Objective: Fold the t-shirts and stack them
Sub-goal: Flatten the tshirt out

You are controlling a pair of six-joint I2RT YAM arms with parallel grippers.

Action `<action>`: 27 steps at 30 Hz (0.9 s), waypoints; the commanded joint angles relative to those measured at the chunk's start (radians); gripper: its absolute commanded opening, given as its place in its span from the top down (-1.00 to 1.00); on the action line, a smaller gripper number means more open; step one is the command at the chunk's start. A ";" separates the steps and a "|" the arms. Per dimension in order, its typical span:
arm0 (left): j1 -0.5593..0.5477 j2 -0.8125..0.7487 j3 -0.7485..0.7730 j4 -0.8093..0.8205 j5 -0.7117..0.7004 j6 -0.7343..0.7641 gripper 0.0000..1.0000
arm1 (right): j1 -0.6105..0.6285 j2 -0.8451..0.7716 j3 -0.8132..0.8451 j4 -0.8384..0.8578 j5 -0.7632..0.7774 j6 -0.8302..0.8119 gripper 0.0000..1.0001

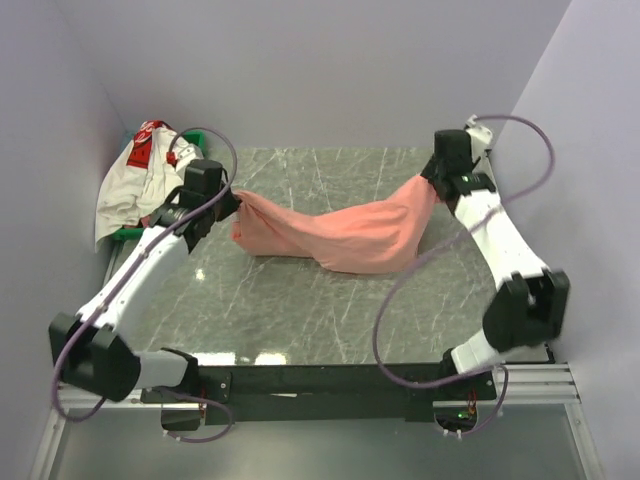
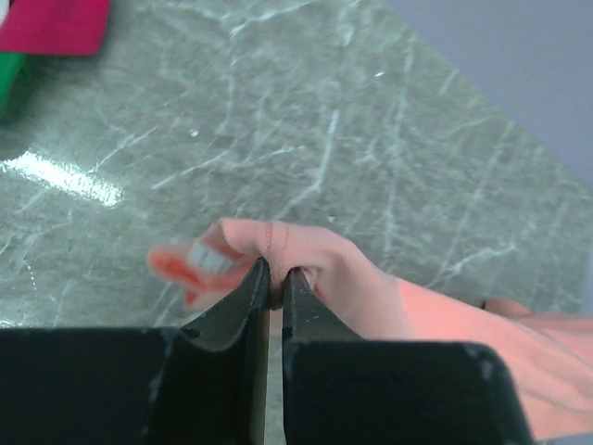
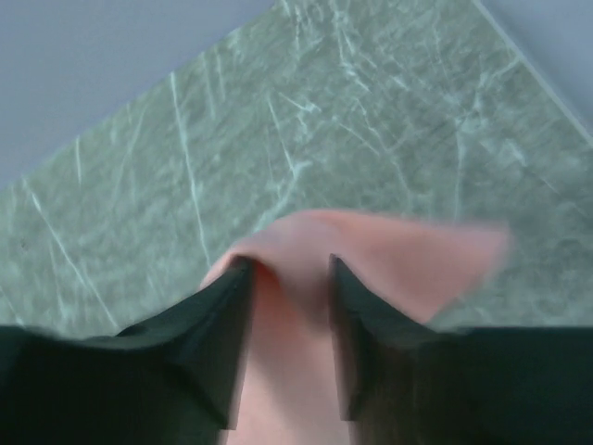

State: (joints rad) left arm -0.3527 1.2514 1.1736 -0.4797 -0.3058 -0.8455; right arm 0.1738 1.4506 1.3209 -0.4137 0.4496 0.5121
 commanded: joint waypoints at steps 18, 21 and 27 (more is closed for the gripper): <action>0.215 0.431 0.233 0.116 0.201 -0.012 0.99 | 0.003 0.003 -0.436 0.145 -0.120 0.082 0.02; 0.218 0.444 0.225 0.122 0.212 -0.018 0.99 | 0.000 0.103 -0.363 0.148 -0.143 0.071 0.05; 0.222 0.450 0.219 0.125 0.217 -0.020 0.99 | -0.017 0.259 -0.201 0.115 -0.126 0.063 -0.11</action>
State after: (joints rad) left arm -0.1341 1.7100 1.3838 -0.3992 -0.1047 -0.8558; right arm 0.1696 1.6680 1.0080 -0.3260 0.3050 0.5781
